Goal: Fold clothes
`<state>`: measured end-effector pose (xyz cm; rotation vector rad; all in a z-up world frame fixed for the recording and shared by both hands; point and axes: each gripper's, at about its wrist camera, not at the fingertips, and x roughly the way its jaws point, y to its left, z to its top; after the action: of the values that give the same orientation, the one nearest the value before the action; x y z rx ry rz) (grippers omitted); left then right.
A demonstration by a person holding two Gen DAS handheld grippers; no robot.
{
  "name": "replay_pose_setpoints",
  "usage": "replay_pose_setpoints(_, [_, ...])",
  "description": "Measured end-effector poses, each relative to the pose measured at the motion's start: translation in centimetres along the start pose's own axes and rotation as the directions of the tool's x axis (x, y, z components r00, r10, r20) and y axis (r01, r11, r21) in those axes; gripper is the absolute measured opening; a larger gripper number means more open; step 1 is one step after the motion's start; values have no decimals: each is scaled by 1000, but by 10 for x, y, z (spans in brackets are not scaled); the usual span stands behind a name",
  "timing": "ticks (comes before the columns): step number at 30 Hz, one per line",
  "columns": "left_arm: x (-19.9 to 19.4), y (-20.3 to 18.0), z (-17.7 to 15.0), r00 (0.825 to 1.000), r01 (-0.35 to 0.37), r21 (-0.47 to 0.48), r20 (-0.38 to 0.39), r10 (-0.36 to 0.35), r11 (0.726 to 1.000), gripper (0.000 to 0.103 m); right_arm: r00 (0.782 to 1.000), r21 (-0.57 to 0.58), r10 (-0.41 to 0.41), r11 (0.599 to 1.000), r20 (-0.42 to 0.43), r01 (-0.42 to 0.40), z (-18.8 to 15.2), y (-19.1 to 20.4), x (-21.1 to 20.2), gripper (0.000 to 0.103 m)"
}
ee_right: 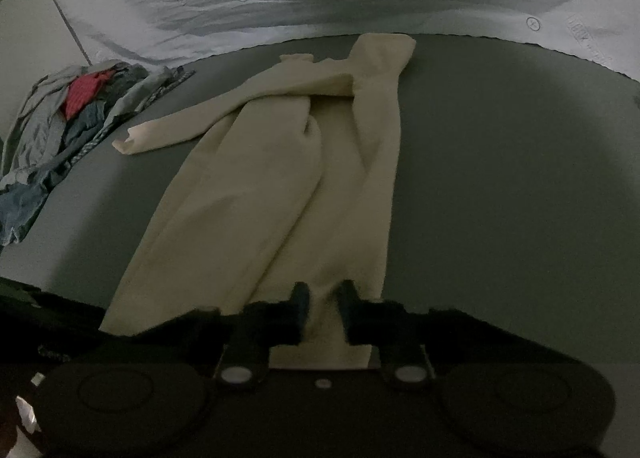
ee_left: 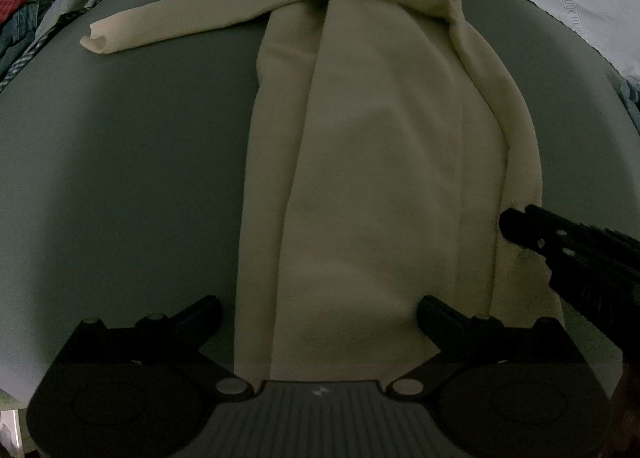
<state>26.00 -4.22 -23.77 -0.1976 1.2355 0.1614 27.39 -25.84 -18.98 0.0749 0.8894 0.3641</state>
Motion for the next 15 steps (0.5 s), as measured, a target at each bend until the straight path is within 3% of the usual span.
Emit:
replay_pose_setpoints(4, [1, 3, 1, 1000, 0, 1, 2, 0, 1000, 103, 1000, 52, 23, 998, 6, -23, -1, -6, -3, 6])
replay_pose_setpoints(9, [0, 2, -4, 1000, 0, 0, 8, 0, 1000, 103, 983, 166, 158, 971, 93, -172, -4, -22, -21, 5])
replay_pose_setpoints(11, [0, 3, -4, 1000, 0, -1, 9, 0, 1000, 103, 961, 244, 247, 931, 127, -271, -6, -33, -23, 5])
replay_pose_setpoints(13, [1, 4, -4, 1000, 0, -1, 10, 0, 1000, 103, 922, 362, 356, 848, 154, -387, -11, -45, -16, 5])
replay_pose_setpoints(15, [1, 6, -4, 1000, 0, -1, 10, 0, 1000, 103, 906, 454, 398, 787, 144, -418, -18, -53, -5, 5])
